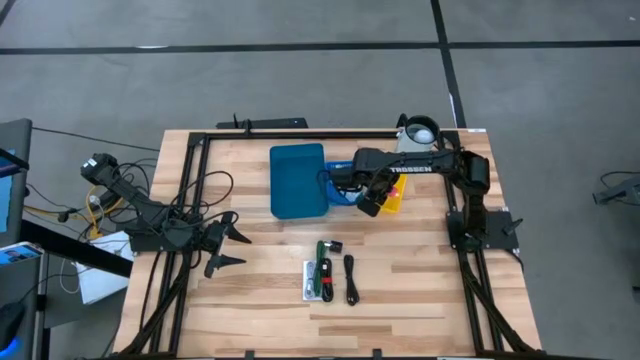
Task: Pick and place items into bin
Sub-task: Put the pink charger adapter into the yellow bin, then put the black charger adapter into the yellow bin
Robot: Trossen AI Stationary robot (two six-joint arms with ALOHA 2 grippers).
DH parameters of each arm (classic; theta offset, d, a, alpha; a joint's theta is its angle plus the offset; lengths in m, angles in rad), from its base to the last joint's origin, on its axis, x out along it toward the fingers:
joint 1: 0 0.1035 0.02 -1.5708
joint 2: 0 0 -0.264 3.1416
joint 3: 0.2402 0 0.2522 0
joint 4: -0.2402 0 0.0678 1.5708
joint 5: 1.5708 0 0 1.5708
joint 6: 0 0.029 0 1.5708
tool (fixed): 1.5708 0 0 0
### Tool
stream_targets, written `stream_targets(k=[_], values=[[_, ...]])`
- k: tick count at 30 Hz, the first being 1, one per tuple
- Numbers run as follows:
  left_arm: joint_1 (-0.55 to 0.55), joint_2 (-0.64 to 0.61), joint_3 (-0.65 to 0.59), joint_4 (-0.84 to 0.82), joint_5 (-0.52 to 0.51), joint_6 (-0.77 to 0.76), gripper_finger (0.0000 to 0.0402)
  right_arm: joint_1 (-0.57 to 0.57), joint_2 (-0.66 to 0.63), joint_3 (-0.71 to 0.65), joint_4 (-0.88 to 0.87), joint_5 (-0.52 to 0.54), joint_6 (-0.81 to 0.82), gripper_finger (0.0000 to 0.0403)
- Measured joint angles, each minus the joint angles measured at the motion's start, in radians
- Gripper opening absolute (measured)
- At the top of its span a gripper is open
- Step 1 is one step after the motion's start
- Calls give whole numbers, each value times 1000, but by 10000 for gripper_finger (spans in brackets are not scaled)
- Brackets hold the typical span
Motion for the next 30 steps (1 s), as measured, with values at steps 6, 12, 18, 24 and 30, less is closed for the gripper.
stream_targets(k=[6,12,18,24,30], values=[[0,0,0,0,0,0,270,0,0,-1,5,3,0,158],[0,0,0,0,0,0,270,0,0,-1,10,21,0,179],[0,0,0,0,0,0,270,0,0,-1,13,30,0,196],[0,0,0,0,0,0,270,0,0,-1,17,30,0,193],[0,0,0,0,0,0,270,0,0,-1,21,30,1,192]])
